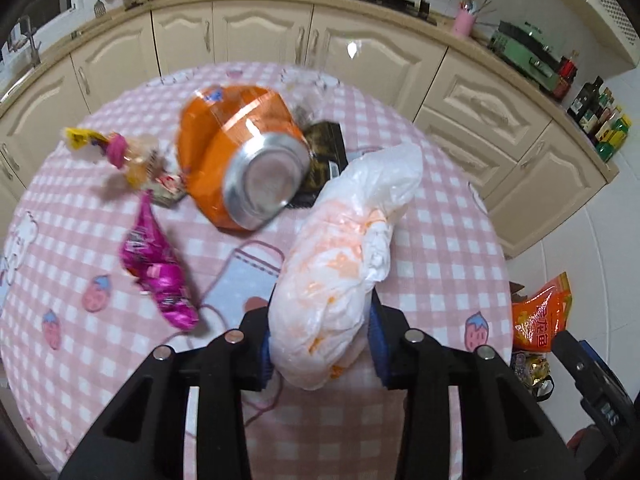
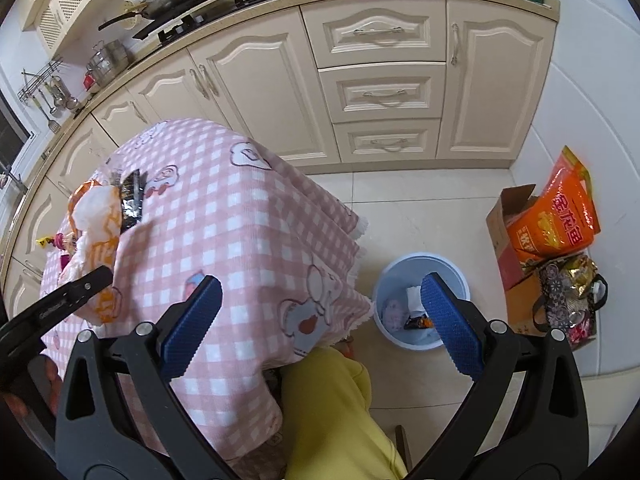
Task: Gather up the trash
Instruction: 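Grasp the pink candy wrapper with the right tool while the left tool holds the bag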
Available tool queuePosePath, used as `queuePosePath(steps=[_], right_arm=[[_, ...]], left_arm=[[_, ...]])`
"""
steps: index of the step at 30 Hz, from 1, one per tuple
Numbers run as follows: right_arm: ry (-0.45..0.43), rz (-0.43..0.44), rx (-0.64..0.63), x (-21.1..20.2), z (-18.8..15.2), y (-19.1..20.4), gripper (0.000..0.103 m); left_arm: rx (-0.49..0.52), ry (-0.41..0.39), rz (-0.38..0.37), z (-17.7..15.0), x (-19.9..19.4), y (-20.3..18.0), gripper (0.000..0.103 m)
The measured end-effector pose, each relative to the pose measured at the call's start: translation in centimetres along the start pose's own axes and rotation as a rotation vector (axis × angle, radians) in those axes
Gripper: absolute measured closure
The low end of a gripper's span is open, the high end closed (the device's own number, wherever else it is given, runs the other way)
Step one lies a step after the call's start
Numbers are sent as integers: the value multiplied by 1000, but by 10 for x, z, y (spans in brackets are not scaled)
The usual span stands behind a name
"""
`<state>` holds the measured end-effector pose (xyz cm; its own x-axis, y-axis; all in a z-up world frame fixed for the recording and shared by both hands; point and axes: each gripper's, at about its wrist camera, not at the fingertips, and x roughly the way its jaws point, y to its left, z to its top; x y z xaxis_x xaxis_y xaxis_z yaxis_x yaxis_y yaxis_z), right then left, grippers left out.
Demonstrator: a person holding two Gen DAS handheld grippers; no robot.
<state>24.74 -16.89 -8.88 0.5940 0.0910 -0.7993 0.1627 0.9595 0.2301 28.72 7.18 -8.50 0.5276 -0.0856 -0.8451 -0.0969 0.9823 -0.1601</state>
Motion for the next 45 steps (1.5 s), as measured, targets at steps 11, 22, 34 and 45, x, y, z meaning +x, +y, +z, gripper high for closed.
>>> queuePosePath(steps=[11,22,34,45], right_arm=[[-27,151,-181,-22,13,92,5],[92,290,-398,1,-3,217,5],[271,281,-479,77,-30,288,38],[116,295,-448,28,-12,231,75]], left_arm=[[-57,-117,55,-6,-68,59,65],[-179,-163,145,-18,-107,142,65],[-267,-100,178,-35,-92,192,65],[-200,-89,130,-32,-83,158,65]])
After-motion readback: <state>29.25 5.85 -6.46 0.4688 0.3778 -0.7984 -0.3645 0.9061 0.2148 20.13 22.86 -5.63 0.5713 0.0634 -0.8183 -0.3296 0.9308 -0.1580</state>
